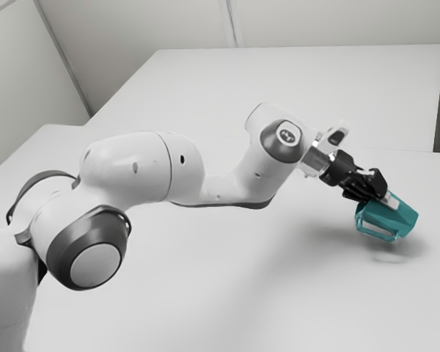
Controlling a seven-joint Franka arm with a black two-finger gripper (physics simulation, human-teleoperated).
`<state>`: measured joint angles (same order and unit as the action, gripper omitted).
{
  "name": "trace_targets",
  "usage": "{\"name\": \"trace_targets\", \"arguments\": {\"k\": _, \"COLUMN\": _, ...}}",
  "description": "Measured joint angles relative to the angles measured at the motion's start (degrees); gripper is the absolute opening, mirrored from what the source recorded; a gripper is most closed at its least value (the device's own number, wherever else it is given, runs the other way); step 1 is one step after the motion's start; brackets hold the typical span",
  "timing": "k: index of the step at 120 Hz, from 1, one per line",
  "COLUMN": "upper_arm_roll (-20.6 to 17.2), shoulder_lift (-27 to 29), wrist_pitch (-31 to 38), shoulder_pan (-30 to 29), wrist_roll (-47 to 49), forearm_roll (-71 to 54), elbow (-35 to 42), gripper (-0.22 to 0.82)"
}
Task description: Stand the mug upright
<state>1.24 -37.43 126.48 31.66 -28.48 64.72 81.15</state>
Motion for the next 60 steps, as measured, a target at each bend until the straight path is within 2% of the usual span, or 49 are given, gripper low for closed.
{"name": "trace_targets", "arguments": {"k": 15, "upper_arm_roll": -0.79, "shoulder_lift": 3.53, "wrist_pitch": -0.31, "shoulder_pan": -2.27, "wrist_roll": 1.28, "forearm_roll": -5.9, "elbow": 3.13, "gripper": -0.17}}
{"name": "trace_targets", "arguments": {"k": 60, "upper_arm_roll": -7.96, "shoulder_lift": 16.92, "wrist_pitch": -0.77, "shoulder_pan": -12.15, "wrist_roll": 7.59, "forearm_roll": -26.25, "elbow": 16.1, "gripper": -0.17}}
